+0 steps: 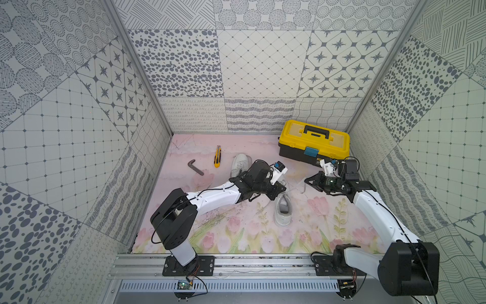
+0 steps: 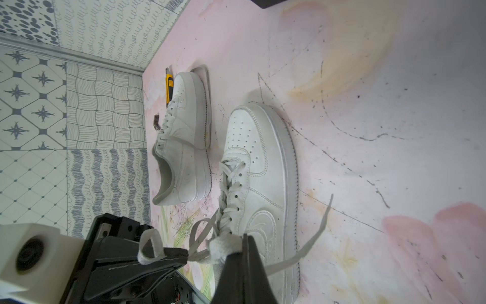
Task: Tie the shoes
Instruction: Cross the shoelace with the shoelace.
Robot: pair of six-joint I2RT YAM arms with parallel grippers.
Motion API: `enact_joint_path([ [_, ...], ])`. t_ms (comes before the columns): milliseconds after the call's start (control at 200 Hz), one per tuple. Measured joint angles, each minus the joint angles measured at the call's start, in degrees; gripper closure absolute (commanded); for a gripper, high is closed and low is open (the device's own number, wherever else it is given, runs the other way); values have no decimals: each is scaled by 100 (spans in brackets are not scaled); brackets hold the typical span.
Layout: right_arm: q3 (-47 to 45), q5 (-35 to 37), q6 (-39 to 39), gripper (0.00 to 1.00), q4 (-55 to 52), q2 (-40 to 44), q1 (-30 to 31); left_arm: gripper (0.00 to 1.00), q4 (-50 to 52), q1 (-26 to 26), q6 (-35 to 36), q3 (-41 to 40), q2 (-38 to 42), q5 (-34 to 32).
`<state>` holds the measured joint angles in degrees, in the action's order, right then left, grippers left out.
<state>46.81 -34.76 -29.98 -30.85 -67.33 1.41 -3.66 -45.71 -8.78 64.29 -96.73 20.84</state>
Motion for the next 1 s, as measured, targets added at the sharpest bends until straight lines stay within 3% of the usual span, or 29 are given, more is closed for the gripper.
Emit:
enact_joint_path([
  [315,-599,1506,50,100,-223,-551,-306,100,0,0,0,0,-59,0],
  [505,-621,1950,216,68,-278,-697,-363,100,0,0,0,0,-79,0],
  [590,-619,2068,278,60,-376,-629,-278,100,0,0,0,0,-79,-2],
  [765,-544,2393,387,52,-800,-240,203,100,2,0,0,0,-79,-20],
  [1001,-94,3012,761,44,-1034,-446,1467,100,7,0,0,0,-79,-59],
])
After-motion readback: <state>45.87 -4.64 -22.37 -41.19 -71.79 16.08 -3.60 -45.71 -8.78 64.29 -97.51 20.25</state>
